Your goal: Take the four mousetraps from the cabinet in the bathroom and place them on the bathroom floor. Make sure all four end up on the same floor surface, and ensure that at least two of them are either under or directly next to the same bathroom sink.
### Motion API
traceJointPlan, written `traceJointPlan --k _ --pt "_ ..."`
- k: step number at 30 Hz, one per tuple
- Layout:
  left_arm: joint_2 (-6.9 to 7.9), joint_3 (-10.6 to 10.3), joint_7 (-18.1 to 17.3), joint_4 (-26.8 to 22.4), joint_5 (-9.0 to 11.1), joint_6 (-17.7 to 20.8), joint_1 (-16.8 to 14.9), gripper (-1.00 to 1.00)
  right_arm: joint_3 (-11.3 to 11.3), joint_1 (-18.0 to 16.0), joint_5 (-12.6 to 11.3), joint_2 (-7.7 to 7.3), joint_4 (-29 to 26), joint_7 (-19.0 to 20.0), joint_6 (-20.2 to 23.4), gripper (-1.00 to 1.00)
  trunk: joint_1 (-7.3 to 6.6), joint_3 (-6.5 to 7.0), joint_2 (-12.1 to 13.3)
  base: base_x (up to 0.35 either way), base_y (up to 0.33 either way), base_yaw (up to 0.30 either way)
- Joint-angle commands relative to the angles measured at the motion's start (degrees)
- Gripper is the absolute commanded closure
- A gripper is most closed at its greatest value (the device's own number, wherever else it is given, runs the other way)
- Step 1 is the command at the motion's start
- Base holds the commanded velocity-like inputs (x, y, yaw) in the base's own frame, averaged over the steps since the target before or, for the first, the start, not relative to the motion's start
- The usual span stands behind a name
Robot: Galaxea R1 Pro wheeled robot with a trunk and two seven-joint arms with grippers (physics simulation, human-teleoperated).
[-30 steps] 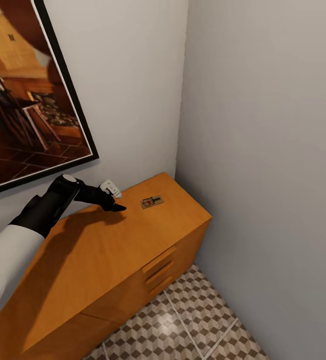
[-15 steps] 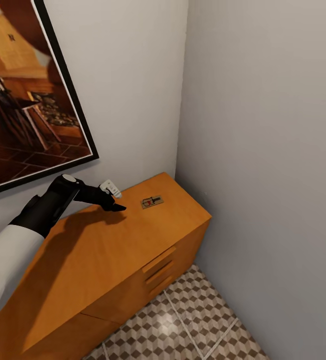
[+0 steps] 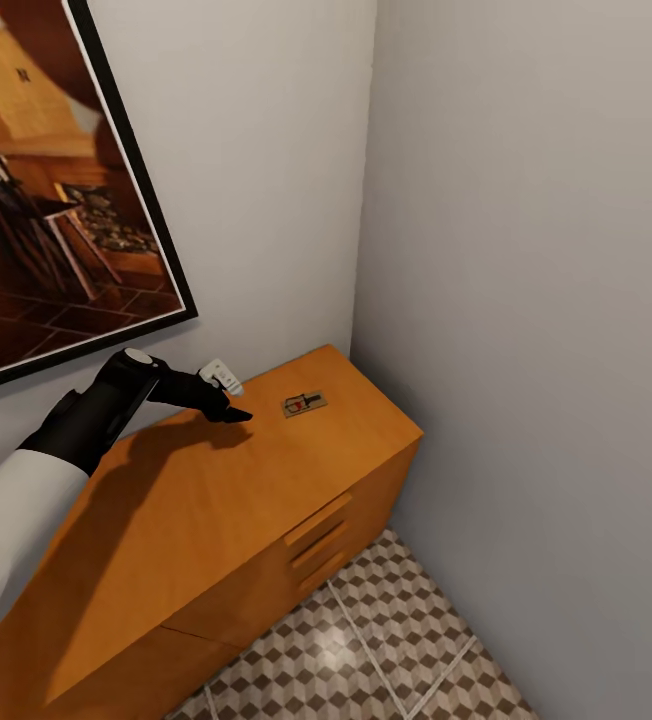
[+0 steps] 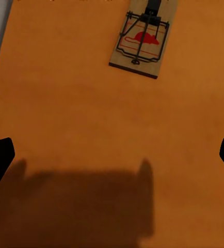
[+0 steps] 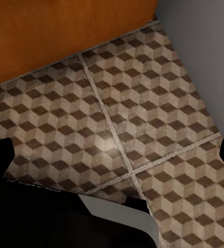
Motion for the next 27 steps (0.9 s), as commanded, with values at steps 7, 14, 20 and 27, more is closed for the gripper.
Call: traceJointPlan --k 7,14,20,27 --pt "0.1 -0.1 -0.3 0.0 -0.2 0.4 -0.1 -1.0 0.5 0.0 -0.4 0.02 0.1 -0.3 -0.2 -1.0 0.03 -0.09 -0.1 0.0 0.0 -0.082" --pt "0.1 -0.1 -0.3 -0.1 -0.3 0.4 -0.1 -1.0 0.5 0.0 -0.4 0.02 0.1 -0.3 -0.2 -1.0 0.03 -0.09 -0.1 0.0 0.0 -0.121" --pt "0.11 -0.1 -0.3 -0.1 -0.3 0.4 -0.1 -1.0 0.5 0.0 -0.4 0.02 0.1 -0.3 -0.2 -1.0 0.03 -0.09 -0.1 0.0 0.0 -0.134" --pt "0.11 -0.1 -0.3 -0.1 -0.3 0.4 -0.1 -1.0 0.5 0.0 -0.4 0.02 0.1 -0.3 -0.2 -1.0 0.03 -0.09 -0.1 0.0 0.0 -0.168"
